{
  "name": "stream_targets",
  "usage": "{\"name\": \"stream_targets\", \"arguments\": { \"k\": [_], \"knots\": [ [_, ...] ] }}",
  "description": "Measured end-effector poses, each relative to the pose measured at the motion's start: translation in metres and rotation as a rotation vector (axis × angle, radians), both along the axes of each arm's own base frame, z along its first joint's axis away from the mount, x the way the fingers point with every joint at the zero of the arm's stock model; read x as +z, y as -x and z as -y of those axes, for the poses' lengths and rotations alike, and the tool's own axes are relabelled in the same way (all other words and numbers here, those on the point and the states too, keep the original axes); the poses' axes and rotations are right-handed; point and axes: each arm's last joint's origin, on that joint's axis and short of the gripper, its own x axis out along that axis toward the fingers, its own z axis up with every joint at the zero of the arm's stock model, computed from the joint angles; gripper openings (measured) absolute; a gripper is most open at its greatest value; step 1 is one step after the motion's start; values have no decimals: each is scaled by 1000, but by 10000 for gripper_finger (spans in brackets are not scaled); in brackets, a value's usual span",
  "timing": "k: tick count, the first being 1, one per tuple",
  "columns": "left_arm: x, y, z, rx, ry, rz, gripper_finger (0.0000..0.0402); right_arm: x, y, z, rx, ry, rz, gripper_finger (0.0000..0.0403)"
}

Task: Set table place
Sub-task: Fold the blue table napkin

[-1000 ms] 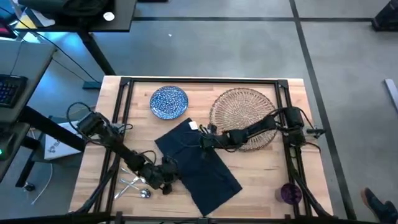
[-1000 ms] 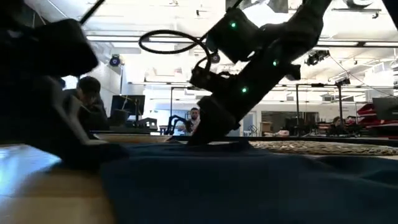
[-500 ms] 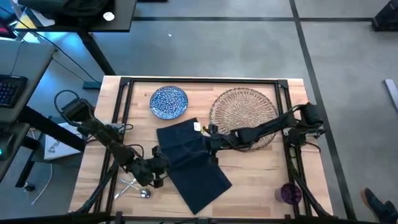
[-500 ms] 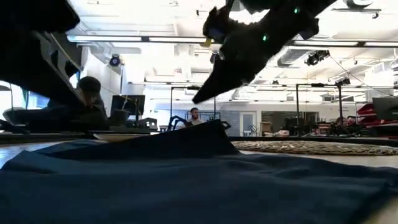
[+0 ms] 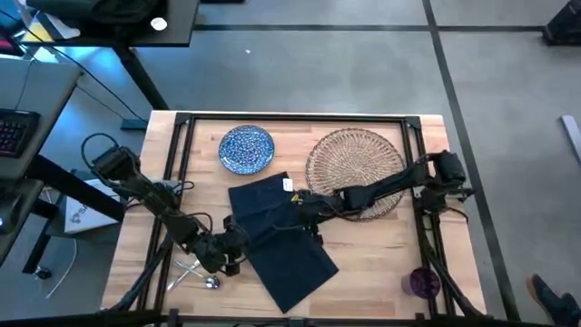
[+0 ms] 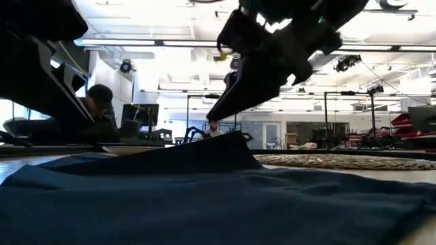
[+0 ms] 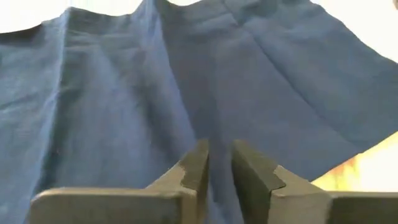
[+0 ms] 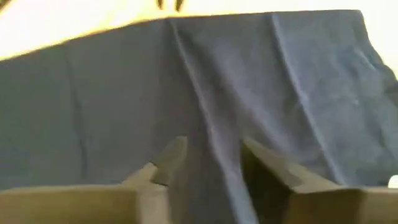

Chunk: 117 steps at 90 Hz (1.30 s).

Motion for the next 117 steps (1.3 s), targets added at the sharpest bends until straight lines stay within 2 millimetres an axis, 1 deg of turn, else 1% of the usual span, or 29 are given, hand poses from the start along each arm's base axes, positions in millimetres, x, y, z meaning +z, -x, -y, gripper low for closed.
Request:
{"name": "stream_targets", "arguments": {
  "k": [6, 11, 21, 30, 40, 48, 56, 69, 73, 86, 98, 111, 117],
  "knots": [
    [0, -1, -1, 5, 2, 2, 89, -2, -2, 5, 28, 1, 11, 202],
    [0, -1, -1, 14, 9, 4, 102, -6, -5, 10, 43, -22, 12, 219],
    [-1, -1, -1, 20, 20, 1, 120, -27, -7, 16, 72, -117, -60, 226],
    [-2, -1, -1, 12, 26, -10, 126, -40, -8, 17, 85, -136, -89, 211],
    [-2, -1, -1, 14, 26, -10, 126, -49, -10, 16, 66, -91, -96, 186],
    [-2, -1, -1, 16, 24, -7, 126, -56, -12, 17, 43, -72, -98, 158],
    [-2, -1, -1, 13, 12, -6, 127, -61, -12, 18, 37, -78, -111, 120],
    [-2, -1, -2, 22, -21, 1, 127, -58, -11, 17, 26, -82, -113, 29],
    [-2, -1, -3, 36, -34, 12, 127, -56, -11, 16, 23, -78, -112, 12],
    [-1, -3, -5, 82, -25, 28, 129, -50, -8, 11, -10, -55, -110, 4],
    [-7, -5, -8, 95, -36, 11, 145, -40, -4, 4, -18, -29, -103, 0],
    [-15, -10, -10, 114, -54, -7, 168, -17, -2, -4, -16, -21, -36, 0],
    [-17, -12, -12, 124, -57, -12, 177, -11, -1, -6, -16, -17, -24, 0]
  ]
}}
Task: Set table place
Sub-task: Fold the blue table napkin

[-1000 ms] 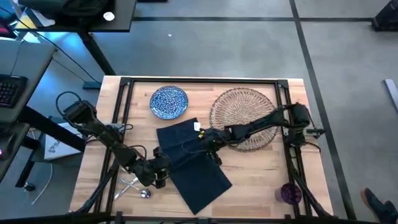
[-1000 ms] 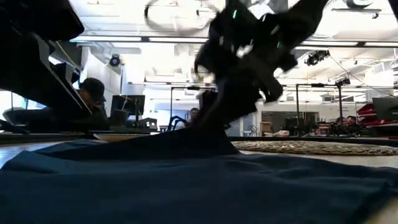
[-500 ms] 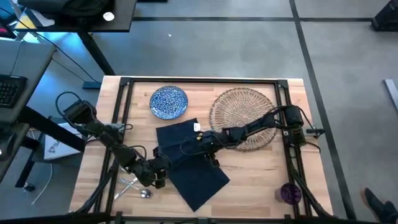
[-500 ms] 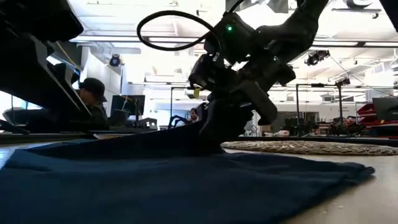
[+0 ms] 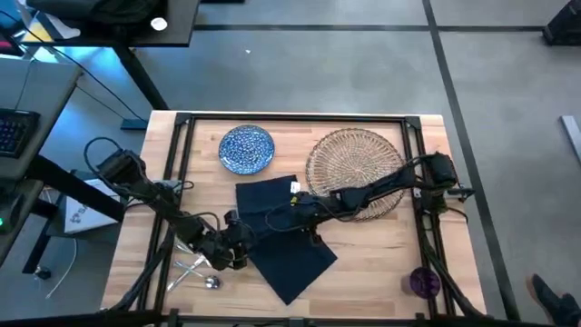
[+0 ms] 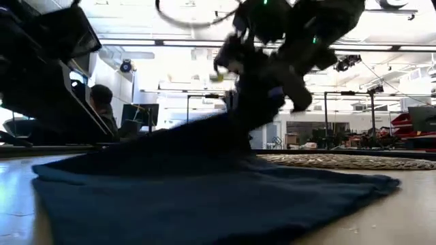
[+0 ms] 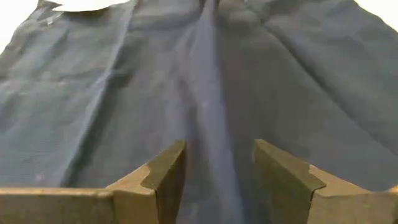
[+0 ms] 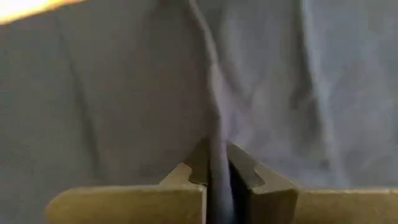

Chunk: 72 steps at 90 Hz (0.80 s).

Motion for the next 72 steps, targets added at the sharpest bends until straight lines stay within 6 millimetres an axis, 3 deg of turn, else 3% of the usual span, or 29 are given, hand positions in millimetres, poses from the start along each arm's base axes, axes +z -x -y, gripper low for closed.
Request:
{"name": "stream_targets", "arguments": {
  "k": [56, 72],
  "knots": [
    [-26, -12, 4, -16, 82, -28, 185, 10, 2, -3, -18, 25, 26, 0],
    [-26, -14, 0, -2, 57, -31, 135, 21, 4, -2, -18, 19, 52, 0]
  ]
}}
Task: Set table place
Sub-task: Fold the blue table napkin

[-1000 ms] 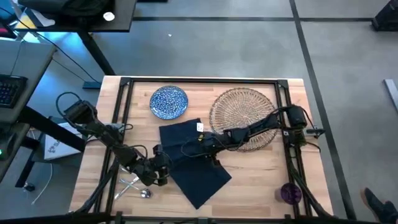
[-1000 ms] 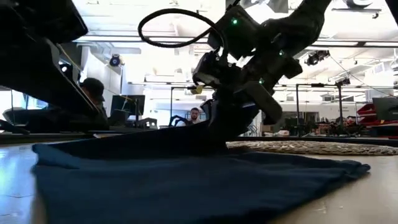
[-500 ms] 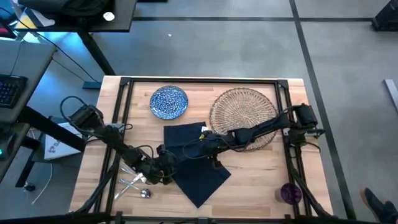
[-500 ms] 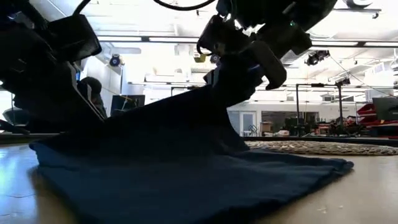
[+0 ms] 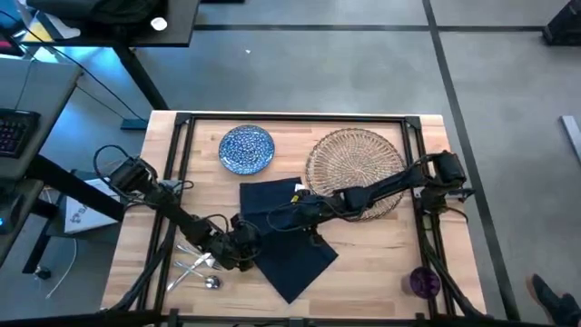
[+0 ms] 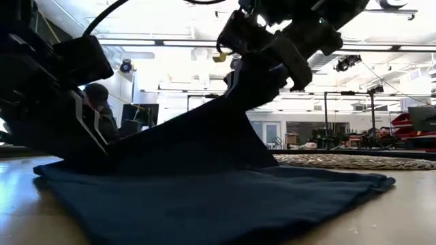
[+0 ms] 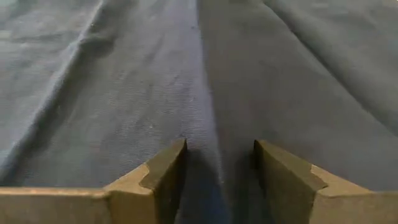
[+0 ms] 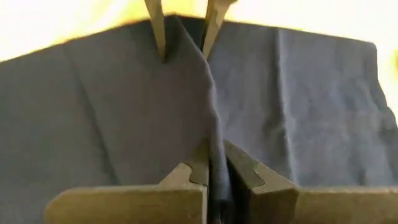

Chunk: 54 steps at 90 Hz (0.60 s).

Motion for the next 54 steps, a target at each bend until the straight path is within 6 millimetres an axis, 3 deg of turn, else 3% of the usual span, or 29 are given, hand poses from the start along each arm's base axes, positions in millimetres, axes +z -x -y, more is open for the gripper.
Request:
{"name": "stream_targets", "arguments": {
  "k": [18, 36, 54],
  "knots": [
    [-1, -2, -5, -2, 4, -23, 13, 4, 5, 1, 4, 12, -39, 0],
    [3, -6, -4, -34, -27, -30, 2, 4, 7, 0, 26, -2, -56, 12],
    [9, -13, 1, -73, -57, -48, 0, 3, 5, -1, 66, 26, -35, 115]
  ]
}}
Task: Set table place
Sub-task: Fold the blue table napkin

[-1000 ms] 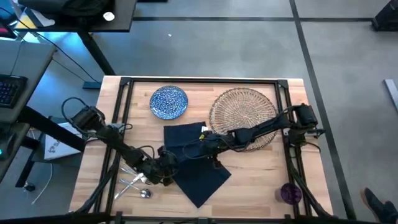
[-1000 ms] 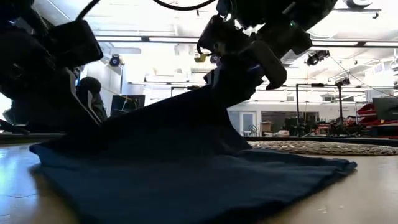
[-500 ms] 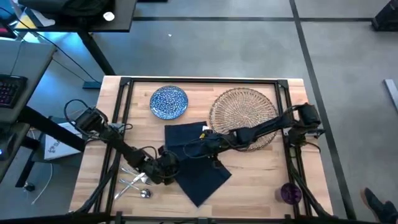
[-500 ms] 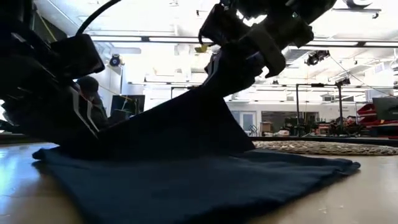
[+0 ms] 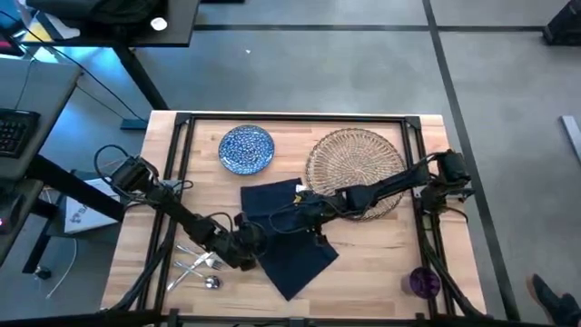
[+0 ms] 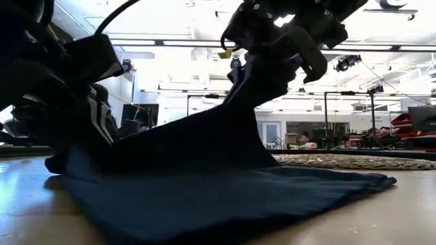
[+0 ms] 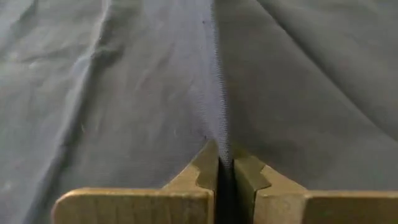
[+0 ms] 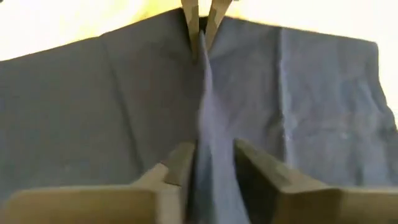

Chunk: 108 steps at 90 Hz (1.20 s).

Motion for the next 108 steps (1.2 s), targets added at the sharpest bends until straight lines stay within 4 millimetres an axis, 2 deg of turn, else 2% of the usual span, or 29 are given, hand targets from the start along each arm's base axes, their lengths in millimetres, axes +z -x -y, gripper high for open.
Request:
{"name": "stream_targets", "arguments": {
  "k": [15, 30, 41, 52, 73, 88, 101, 108],
  "knots": [
    [3, -3, 0, 14, -23, -28, 0, -12, -6, 4, 23, 7, 3, 193],
    [8, -7, 3, 0, -31, -12, 0, -33, -12, 3, 26, 5, -14, 202],
    [8, -7, 3, 0, -30, -11, 0, -43, -15, 3, 21, 7, -5, 178],
    [9, -7, 3, 4, -25, -9, 0, -46, -16, 5, -36, 53, -10, 137],
    [14, -11, 5, 2, -25, -1, 0, -47, -16, 11, -64, 67, -25, 15],
    [36, -12, -4, -4, -35, -32, 0, -35, -18, 7, -50, 71, -22, 2],
    [71, -6, -16, -8, -71, -31, 0, -5, -22, 6, -31, 129, -21, 0],
    [91, 1, -23, -9, -94, -13, 0, 18, -22, 5, -21, 155, 2, 0]
  ]
}}
